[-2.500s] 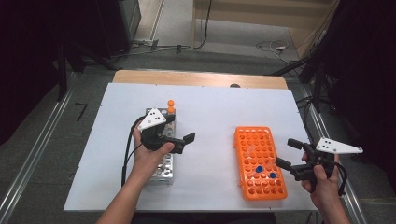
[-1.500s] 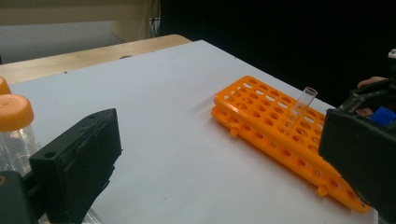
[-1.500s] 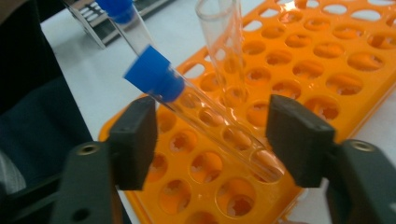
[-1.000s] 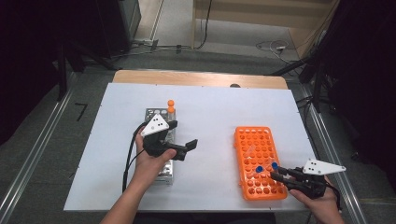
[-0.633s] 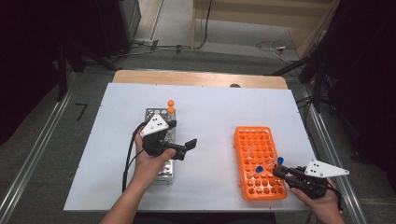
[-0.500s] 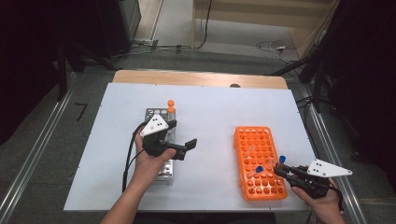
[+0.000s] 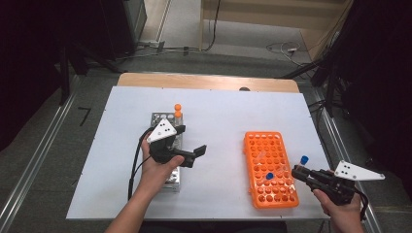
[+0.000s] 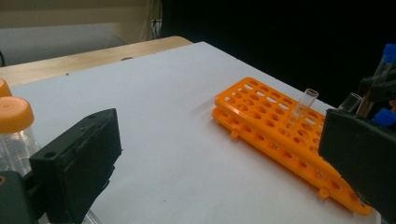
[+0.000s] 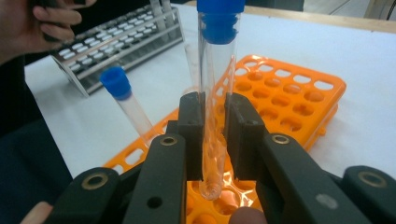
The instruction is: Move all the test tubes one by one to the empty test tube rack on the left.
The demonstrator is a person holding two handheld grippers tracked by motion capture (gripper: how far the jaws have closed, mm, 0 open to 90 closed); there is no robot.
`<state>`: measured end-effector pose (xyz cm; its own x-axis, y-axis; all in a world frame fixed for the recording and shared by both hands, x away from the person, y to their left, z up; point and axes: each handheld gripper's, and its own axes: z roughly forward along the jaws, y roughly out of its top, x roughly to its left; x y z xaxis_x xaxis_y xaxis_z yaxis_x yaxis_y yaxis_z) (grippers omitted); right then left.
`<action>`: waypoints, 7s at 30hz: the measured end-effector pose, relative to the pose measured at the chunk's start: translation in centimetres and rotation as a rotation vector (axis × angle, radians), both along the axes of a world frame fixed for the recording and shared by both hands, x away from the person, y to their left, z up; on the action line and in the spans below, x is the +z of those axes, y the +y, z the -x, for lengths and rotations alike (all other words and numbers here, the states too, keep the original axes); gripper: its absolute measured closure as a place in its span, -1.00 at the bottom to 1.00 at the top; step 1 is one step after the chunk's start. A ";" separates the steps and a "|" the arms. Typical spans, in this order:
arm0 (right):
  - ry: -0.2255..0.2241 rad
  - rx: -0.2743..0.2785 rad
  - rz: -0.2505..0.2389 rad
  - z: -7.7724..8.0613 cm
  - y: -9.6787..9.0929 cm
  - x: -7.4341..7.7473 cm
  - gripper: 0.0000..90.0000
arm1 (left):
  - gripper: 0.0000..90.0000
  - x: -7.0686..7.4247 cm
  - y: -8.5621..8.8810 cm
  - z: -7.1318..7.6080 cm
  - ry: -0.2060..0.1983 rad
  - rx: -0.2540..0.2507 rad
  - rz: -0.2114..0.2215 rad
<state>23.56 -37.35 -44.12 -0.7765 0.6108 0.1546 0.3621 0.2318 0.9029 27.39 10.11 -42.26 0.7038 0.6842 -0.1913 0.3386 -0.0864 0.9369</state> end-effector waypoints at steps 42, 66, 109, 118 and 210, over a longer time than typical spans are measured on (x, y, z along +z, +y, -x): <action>-0.032 0.150 -0.023 1.4 9.5 3.0 0.67 | -0.92 1.5 -2.2 1.3 -0.021 -0.126 0.035; 0.004 0.151 0.018 0.8 15.4 2.2 0.67 | 0.16 2.1 -6.0 2.7 0.003 -0.378 0.094; -0.024 0.179 -0.054 0.8 12.4 4.1 -0.84 | 0.73 2.4 -2.4 0.9 -0.027 -0.200 0.014; -0.016 0.175 -0.056 0.7 11.4 4.6 -0.96 | 0.73 2.3 1.1 -0.3 -0.043 -0.067 -0.004; 0.004 0.073 -0.024 0.2 5.9 3.0 -0.87 | -0.95 0.6 4.1 -2.7 -0.004 0.192 -0.020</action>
<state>23.33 -31.42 -41.13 -0.8181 0.5489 0.1715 0.3485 0.2359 0.9071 30.09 14.20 -41.68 0.5609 0.8095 -0.1735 0.3465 -0.0393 0.9372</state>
